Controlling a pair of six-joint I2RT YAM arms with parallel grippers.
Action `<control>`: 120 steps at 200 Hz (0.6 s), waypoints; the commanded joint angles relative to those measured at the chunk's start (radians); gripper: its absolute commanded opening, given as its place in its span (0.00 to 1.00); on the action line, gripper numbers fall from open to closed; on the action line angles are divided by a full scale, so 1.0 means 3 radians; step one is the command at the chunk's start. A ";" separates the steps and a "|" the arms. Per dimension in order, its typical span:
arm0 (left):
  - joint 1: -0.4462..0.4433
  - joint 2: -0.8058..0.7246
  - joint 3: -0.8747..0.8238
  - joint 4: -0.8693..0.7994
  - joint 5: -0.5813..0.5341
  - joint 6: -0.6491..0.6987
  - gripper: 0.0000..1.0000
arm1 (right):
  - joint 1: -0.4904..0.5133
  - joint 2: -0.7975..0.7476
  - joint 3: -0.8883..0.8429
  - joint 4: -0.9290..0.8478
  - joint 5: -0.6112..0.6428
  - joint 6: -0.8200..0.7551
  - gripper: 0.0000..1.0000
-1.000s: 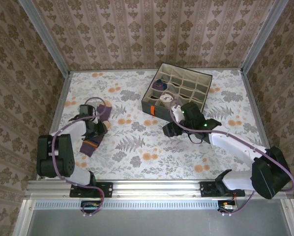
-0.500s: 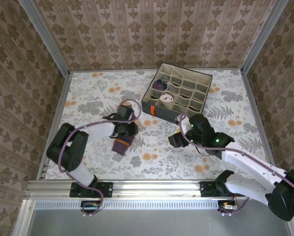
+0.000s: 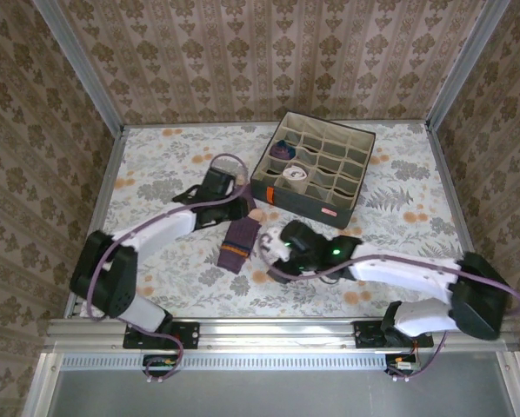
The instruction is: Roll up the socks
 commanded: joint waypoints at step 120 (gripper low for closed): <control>0.0773 -0.0704 -0.0904 -0.0214 0.0252 0.0490 0.21 | 0.0151 0.1967 0.1438 -0.0368 0.0185 -0.0750 0.54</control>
